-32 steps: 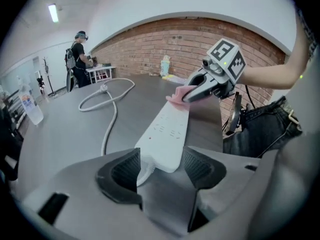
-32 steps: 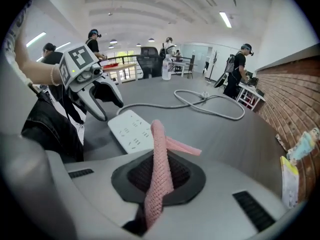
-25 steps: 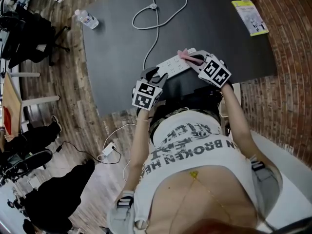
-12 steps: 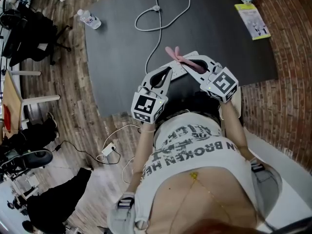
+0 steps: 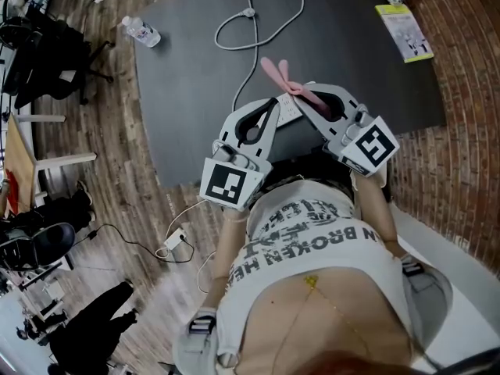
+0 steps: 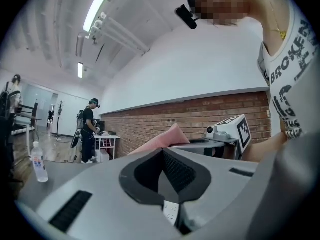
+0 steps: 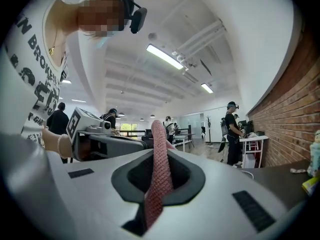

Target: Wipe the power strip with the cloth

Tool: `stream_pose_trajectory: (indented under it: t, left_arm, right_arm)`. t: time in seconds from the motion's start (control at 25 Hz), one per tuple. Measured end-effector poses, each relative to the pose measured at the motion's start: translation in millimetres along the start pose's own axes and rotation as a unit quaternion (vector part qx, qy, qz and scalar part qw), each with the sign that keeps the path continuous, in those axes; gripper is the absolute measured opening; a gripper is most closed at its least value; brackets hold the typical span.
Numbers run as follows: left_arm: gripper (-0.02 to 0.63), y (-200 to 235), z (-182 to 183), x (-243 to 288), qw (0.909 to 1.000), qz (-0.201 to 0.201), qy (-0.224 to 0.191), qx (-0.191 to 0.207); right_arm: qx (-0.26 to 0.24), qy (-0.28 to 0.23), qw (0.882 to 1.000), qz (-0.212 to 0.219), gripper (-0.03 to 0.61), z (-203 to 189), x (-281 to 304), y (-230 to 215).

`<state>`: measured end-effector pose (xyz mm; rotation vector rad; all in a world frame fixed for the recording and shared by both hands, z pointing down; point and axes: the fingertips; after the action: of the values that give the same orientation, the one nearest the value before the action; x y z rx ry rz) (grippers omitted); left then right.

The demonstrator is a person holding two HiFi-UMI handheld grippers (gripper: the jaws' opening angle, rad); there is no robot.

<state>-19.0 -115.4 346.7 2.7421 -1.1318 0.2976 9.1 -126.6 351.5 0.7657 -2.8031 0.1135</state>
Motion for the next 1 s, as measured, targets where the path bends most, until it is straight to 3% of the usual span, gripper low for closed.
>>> stream_pose_trajectory:
  t: [0.4,1.0]
  left_arm:
    - [0.008,-5,20,-6,0.9998,0.005,-0.017,0.005]
    - [0.008,-16,14,-7,0.9999,0.003,-0.004,0.011]
  right_arm:
    - [-0.011,-0.014,1.000,-0.002,0.017,22,0,9]
    - [-0.006,-0.007,1.000,0.003,0.015,16,-4,13]
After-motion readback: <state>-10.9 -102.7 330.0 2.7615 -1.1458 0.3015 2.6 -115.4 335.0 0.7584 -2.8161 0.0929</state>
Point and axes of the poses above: the fingertips, and each gripper's own axes: x forward along the fingers, y to its left, z out of its top, and after that the axes turned 12 degrees about y, right-handed
